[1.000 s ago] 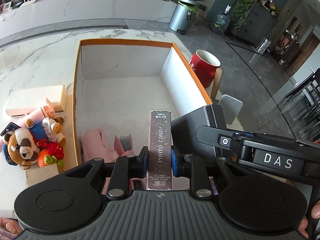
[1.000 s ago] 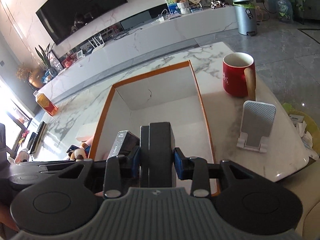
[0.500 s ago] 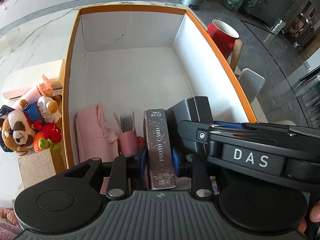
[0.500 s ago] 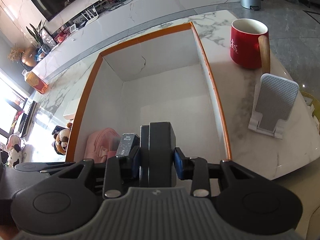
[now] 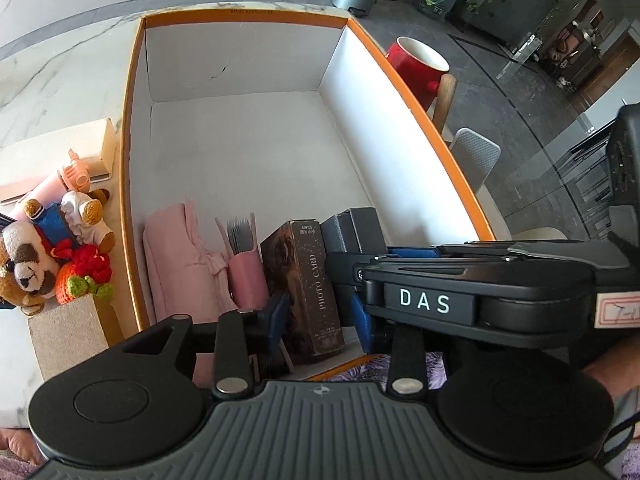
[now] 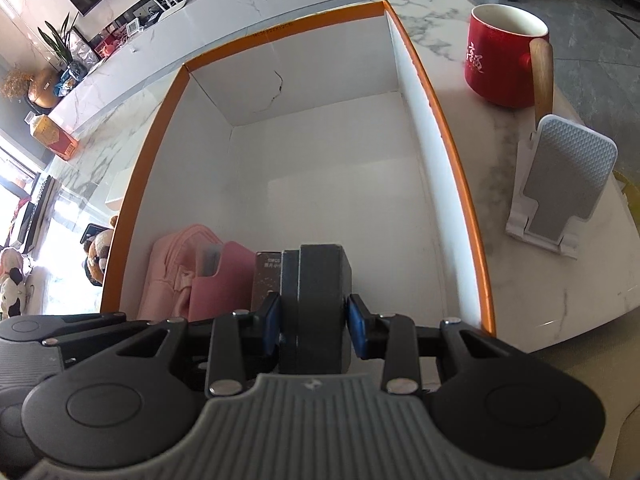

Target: Organize objects

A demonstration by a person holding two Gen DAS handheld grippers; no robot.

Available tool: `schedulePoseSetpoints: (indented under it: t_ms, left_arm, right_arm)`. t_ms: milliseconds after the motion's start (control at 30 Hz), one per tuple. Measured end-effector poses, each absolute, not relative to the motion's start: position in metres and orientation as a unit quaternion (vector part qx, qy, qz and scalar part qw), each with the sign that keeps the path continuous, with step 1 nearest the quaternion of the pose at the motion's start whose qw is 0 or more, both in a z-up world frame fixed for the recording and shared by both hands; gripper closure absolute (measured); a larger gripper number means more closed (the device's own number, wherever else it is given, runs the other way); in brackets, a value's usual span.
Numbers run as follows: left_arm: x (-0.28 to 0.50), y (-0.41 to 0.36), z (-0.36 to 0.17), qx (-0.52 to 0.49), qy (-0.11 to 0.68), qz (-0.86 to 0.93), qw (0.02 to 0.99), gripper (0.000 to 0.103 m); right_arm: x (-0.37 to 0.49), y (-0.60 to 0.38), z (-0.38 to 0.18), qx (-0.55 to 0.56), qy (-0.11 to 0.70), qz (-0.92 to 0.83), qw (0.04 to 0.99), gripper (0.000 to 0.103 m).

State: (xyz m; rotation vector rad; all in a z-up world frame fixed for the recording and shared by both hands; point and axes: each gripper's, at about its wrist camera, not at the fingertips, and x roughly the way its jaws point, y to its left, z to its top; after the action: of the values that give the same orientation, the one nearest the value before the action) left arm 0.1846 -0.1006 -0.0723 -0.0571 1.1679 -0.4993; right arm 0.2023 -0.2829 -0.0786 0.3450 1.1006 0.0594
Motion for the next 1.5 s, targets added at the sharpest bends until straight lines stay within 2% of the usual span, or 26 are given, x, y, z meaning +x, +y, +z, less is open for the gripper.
schedulePoseSetpoints:
  t_ms: [333,367,800,1067,1233,1333,1500]
  left_arm:
    - [0.175,-0.039,-0.036,-0.074,0.479,-0.188,0.854,0.06]
    - [0.176,-0.036,-0.035,-0.078,0.477,-0.185,0.856,0.063]
    - [0.175,-0.025,-0.035,-0.091,0.461,-0.191,0.862,0.063]
    - [0.172,-0.013,-0.033,-0.1,0.452,-0.196,0.864,0.063]
    - [0.171,-0.008,-0.032,-0.106,0.448,-0.196,0.866,0.063]
    - [0.171,-0.006,-0.032,-0.109,0.447,-0.196,0.866,0.063]
    - [0.17,-0.001,-0.032,-0.113,0.446,-0.194,0.866,0.063]
  right_arm:
    - [0.207,-0.277,-0.067,0.147,0.516,0.03,0.843,0.066]
    - [0.208,-0.275,-0.066,0.148,0.516,0.034,0.843,0.066]
    - [0.214,-0.257,-0.073,0.127,0.545,0.023,0.828,0.065]
    - [0.207,-0.263,-0.066,0.155,0.54,0.019,0.827,0.058]
    - [0.206,-0.27,-0.064,0.15,0.538,0.011,0.829,0.06]
    - [0.204,-0.27,-0.067,0.149,0.54,0.015,0.828,0.069]
    - [0.207,-0.273,-0.074,0.172,0.539,0.025,0.824,0.066]
